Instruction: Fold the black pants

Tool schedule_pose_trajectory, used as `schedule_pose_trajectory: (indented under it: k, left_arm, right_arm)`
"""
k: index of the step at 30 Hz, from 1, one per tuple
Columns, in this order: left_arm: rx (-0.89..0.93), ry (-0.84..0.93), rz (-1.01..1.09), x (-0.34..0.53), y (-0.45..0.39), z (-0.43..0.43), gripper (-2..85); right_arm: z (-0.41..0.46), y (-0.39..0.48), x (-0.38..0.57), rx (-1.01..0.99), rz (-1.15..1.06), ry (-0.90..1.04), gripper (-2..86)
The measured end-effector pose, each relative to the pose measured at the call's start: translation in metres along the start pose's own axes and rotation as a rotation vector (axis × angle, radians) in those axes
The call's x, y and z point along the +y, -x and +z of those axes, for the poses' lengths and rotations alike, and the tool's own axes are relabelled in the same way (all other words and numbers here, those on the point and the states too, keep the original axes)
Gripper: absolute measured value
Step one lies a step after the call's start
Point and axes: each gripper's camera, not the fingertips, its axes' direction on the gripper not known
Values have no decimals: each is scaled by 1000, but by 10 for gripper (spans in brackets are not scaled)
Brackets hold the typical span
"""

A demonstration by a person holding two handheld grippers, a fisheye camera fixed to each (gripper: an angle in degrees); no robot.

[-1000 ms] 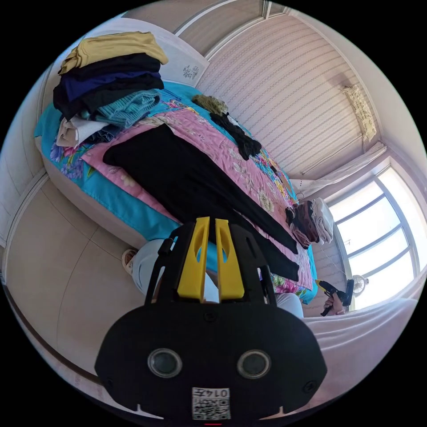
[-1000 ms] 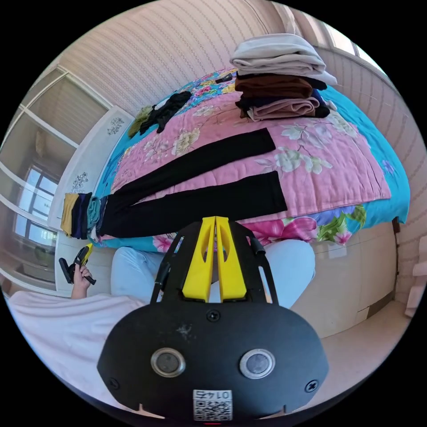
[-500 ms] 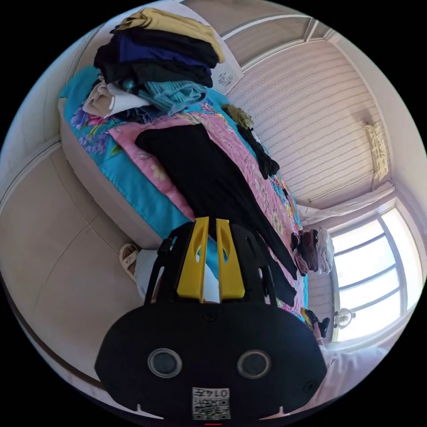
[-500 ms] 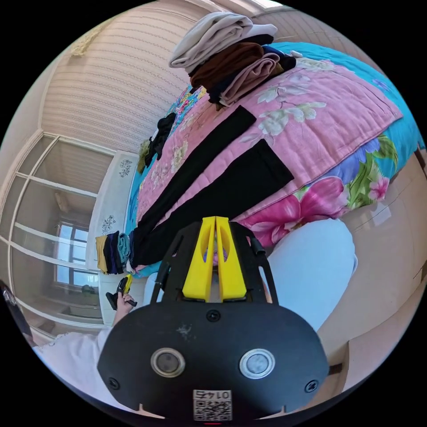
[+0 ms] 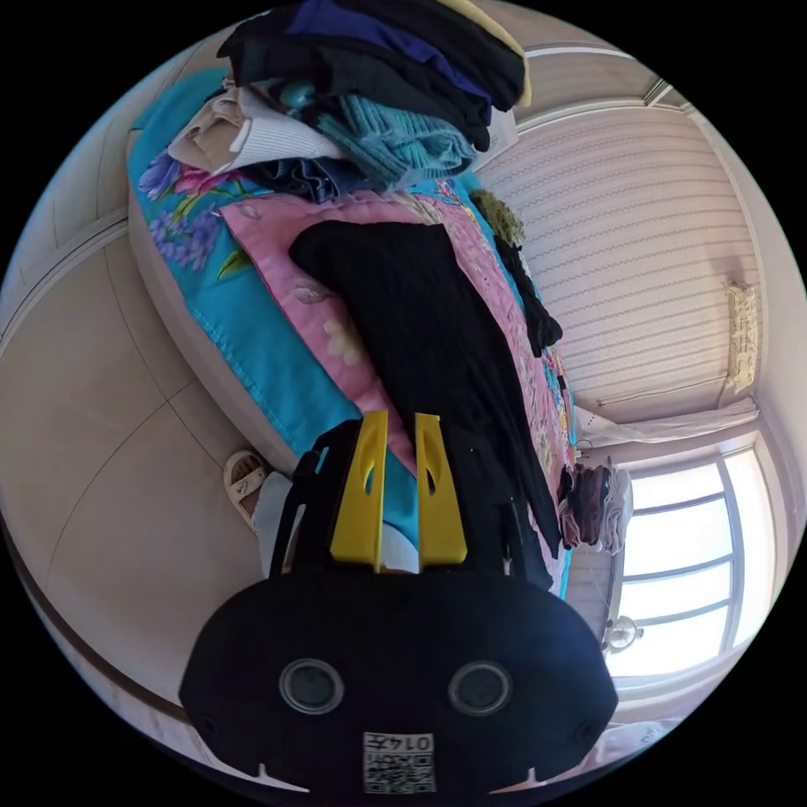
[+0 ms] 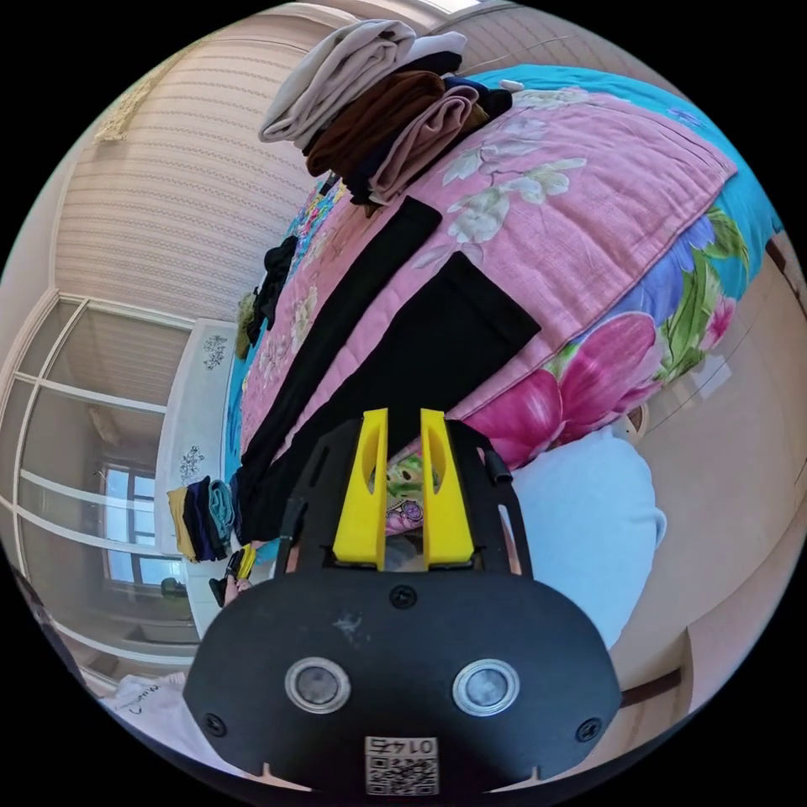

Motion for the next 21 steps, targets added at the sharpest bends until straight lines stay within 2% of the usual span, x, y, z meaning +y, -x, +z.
schedule_pose_trajectory:
  k: [8, 16, 21]
  left_arm:
    - [72, 33, -115, -12, -6, 11, 77]
    - [66, 20, -65, -9, -26, -1, -2]
    - [16, 13, 22, -1, -45, -11, -9]
  right_arm:
    - [16, -31, -21, -20, 134, -39, 45]
    - [3, -27, -34, -73, 68, -75, 4]
    - [-9, -25, -38, -114, 41, -92, 0]
